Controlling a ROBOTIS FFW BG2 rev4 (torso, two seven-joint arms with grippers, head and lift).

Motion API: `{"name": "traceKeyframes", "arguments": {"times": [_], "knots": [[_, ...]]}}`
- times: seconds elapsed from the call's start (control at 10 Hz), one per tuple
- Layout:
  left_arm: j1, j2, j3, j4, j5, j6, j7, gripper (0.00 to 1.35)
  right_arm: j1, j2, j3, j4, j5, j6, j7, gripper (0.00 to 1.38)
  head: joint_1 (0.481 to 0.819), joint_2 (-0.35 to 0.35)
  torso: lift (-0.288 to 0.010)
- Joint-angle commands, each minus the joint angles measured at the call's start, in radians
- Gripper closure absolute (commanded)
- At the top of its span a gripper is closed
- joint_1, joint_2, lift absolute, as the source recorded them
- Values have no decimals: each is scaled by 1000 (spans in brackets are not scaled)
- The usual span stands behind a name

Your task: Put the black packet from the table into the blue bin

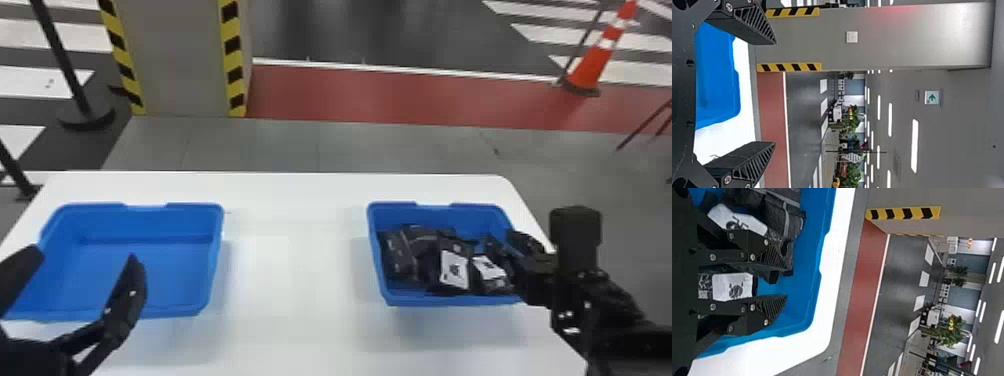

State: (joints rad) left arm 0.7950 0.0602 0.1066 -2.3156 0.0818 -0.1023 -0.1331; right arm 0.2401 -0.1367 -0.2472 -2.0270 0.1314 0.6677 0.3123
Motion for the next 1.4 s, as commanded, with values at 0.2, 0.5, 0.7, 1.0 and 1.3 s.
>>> {"name": "traceKeyframes", "arguments": {"times": [0.2,0.5,0.7,1.0,1.3], "knots": [[3,-3,7,0,0,-13,0,114,214,39,-56,-151,-83,-373,-1,56,695,-158,-110],[3,-3,9,0,-2,-13,0,116,418,60,-44,-271,-201,-538,1,56,695,-113,-110],[-2,-5,9,0,-2,-13,0,116,545,86,-44,-350,-245,-584,5,79,695,-81,-110],[0,-7,11,0,-4,-13,0,116,653,92,-46,-397,-275,-658,10,84,695,-55,-110],[-2,-5,9,0,-4,-13,0,116,656,94,-44,-375,-303,-670,21,90,695,-52,-110]]}}
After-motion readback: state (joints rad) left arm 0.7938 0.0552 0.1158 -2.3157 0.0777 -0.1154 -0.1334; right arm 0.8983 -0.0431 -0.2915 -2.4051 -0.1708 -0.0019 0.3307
